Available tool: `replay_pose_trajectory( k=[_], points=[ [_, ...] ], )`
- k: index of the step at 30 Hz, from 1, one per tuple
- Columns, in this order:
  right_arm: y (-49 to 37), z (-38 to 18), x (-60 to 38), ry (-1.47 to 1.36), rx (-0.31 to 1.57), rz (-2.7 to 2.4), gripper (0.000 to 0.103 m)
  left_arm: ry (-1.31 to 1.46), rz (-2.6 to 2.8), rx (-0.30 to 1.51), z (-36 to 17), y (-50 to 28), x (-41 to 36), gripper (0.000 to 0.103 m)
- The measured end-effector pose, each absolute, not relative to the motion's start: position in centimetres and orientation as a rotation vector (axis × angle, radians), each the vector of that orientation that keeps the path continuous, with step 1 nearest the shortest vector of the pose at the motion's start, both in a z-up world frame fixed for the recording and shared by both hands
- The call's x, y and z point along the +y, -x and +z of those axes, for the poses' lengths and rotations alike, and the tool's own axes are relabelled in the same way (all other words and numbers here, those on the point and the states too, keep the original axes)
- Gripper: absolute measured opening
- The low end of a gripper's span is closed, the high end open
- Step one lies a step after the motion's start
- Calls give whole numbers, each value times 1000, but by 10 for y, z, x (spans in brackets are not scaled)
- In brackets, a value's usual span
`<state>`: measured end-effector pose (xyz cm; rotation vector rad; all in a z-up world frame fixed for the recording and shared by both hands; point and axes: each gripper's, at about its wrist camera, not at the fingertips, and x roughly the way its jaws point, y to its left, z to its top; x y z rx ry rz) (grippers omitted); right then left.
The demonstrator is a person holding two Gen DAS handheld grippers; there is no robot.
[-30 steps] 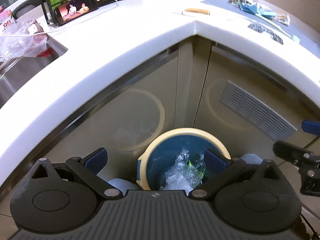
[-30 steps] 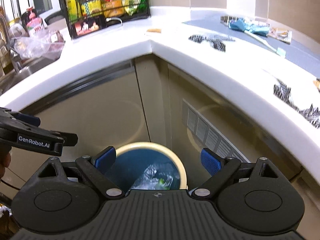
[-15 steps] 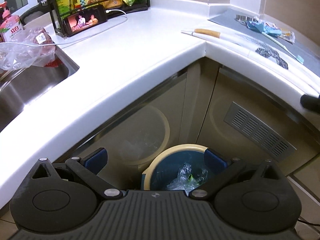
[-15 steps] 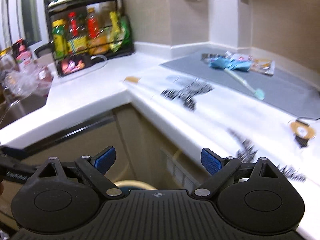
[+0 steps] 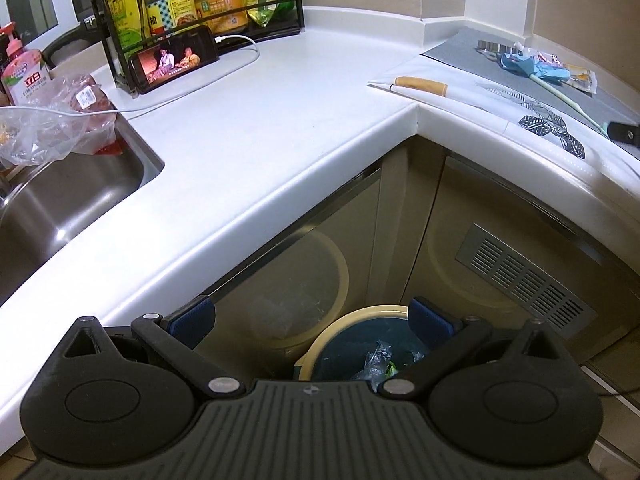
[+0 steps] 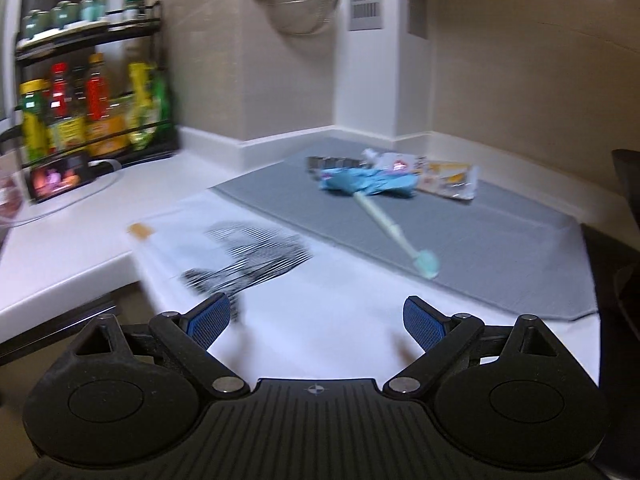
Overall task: Collect trash
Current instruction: 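Grasp the white toothbrush handle with the right gripper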
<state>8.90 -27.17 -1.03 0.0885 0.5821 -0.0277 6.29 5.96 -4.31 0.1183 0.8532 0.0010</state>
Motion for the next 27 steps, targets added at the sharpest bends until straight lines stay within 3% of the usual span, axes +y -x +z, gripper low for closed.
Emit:
replay_pose_trajectory(
  k=[19, 21, 22, 23, 27],
  points=[
    [-258, -64, -342, -138, 749, -196, 95, -208, 5, 811, -10, -91, 32, 103],
    [-262, -64, -340, -131, 732, -198, 72, -228, -10, 785, -2, -97, 23, 103],
    [-261, -62, -337, -116, 718, -188, 40, -234, -19, 773, 2, -100, 18, 103],
    [-259, -60, -334, -95, 707, -172, 19, -240, -31, 758, 8, -104, 11, 103],
    [-243, -57, -327, -3, 709, -176, 16, -264, -91, 679, 30, -127, -20, 103]
  ],
)
